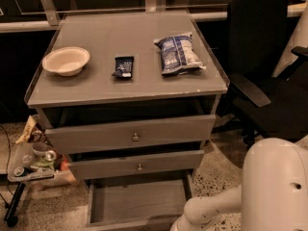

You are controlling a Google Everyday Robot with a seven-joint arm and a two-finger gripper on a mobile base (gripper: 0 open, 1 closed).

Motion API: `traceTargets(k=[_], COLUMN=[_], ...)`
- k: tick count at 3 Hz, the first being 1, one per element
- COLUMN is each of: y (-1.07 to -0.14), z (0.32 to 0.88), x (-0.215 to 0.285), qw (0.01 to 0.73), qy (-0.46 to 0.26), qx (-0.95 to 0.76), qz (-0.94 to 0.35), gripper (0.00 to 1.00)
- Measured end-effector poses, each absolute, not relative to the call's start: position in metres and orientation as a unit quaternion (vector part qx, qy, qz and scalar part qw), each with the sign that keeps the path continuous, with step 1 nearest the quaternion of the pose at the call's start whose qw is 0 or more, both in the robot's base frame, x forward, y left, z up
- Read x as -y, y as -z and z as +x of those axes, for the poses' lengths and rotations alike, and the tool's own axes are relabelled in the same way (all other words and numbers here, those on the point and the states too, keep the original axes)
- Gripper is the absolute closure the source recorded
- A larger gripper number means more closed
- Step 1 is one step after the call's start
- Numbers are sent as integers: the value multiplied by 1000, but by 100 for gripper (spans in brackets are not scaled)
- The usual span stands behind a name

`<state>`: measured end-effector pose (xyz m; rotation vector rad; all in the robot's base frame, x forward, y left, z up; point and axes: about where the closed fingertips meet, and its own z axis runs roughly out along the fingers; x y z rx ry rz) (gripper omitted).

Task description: Close bottom drawer

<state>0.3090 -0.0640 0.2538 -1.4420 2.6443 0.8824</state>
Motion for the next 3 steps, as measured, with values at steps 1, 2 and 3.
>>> traceTargets(k=[1,2,3], y=[-255,-234,-211], z=[309,320,344], x=[64,65,64], qw=[2,3,10], qy=[-281,-273,-259], qx=[-842,-850,-858], qz=[-460,-450,-443], gripper=[100,100,100])
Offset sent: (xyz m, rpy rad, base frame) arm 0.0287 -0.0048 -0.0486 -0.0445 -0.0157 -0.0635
